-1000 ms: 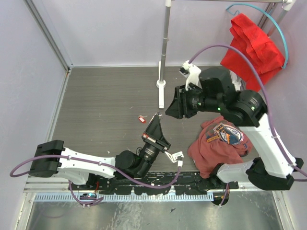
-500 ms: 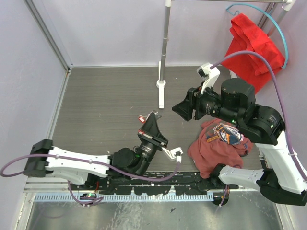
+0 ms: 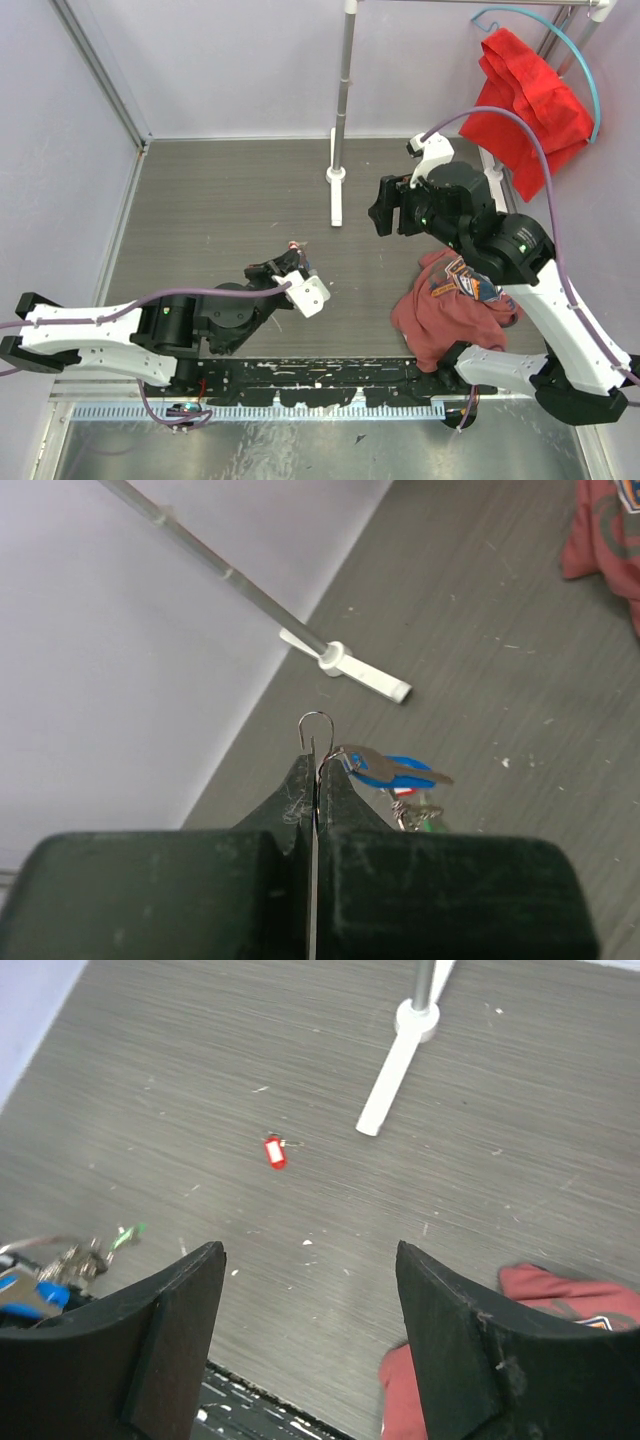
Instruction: Put the keys on the keyring
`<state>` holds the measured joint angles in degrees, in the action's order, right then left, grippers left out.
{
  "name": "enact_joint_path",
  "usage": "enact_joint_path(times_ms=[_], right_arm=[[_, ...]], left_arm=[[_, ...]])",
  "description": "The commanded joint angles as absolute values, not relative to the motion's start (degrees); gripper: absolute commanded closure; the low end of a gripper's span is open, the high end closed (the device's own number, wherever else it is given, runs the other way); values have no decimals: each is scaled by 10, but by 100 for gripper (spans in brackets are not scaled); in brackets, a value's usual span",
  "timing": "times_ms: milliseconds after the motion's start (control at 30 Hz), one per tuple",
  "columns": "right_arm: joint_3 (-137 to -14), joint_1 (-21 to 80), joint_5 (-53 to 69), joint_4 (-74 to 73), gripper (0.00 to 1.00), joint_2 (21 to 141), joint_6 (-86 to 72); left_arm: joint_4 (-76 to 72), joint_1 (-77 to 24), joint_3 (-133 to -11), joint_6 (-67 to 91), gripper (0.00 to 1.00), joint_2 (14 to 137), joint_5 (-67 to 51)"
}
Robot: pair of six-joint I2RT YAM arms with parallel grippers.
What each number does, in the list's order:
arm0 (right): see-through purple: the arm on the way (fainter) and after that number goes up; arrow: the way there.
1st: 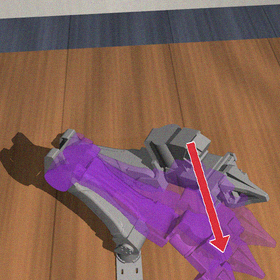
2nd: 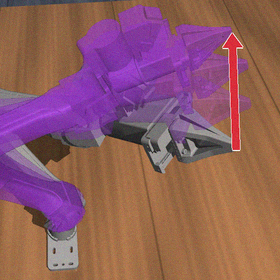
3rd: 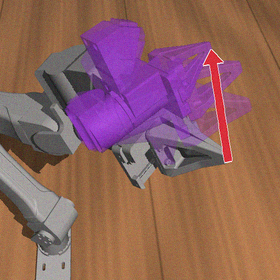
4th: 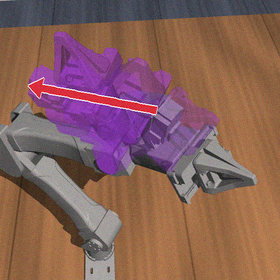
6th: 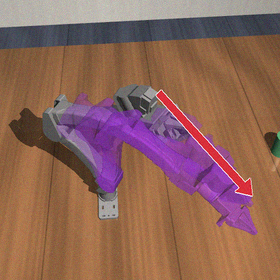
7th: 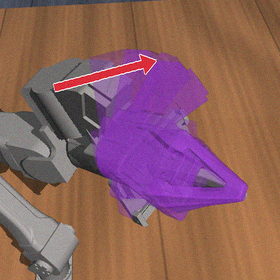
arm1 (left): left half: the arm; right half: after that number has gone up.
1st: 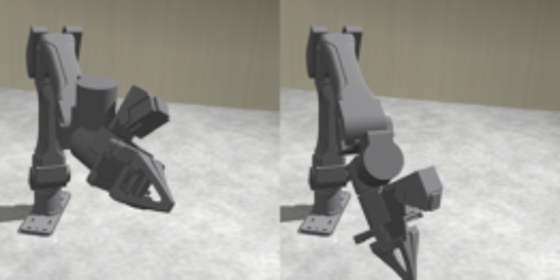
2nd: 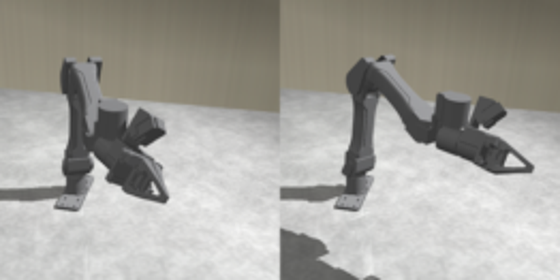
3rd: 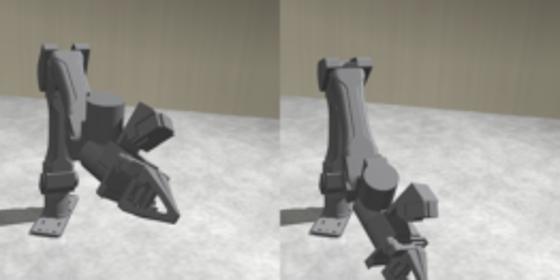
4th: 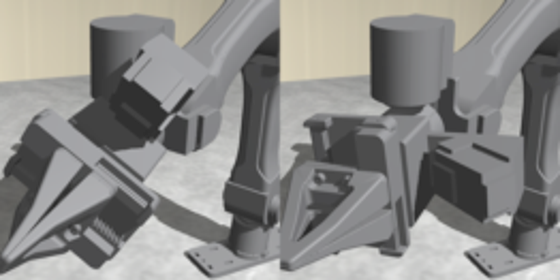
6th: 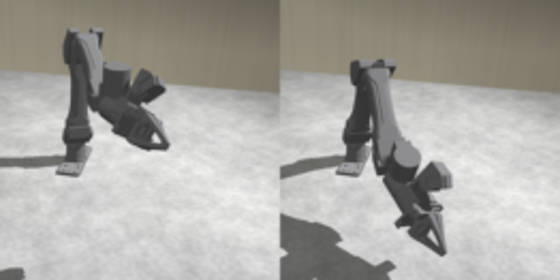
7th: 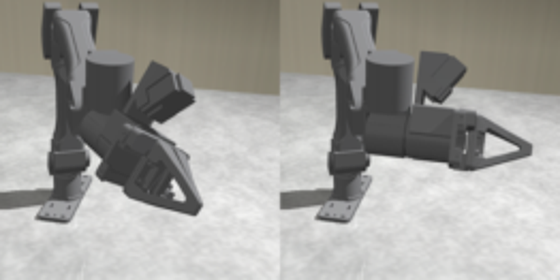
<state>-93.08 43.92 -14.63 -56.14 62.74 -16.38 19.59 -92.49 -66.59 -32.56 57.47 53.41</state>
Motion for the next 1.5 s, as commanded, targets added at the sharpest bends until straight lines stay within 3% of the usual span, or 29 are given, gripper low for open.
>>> enact_joint_path(times_ms=[0, 133, 200, 467, 700, 1467], right_arm=[[-888, 378, -70, -479, 24, 609, -165], [-841, 371, 172, -377, 24, 593, -166], [-822, 372, 270, -321, 30, 592, -188], [-799, 371, 395, -260, 48, 595, -213], [-805, 372, 423, -288, 57, 624, -228], [-792, 410, 430, -315, 71, 658, -243]], left_arm=[[216, -922, -658, -240, 100, 547, 495], [226, -922, -663, -236, 100, 549, 477], [226, -922, -668, -239, 100, 552, 473], [214, -922, -682, -251, 100, 559, 462], [207, -923, -691, -267, 100, 567, 459], [186, -923, -694, -301, 100, 582, 465]])
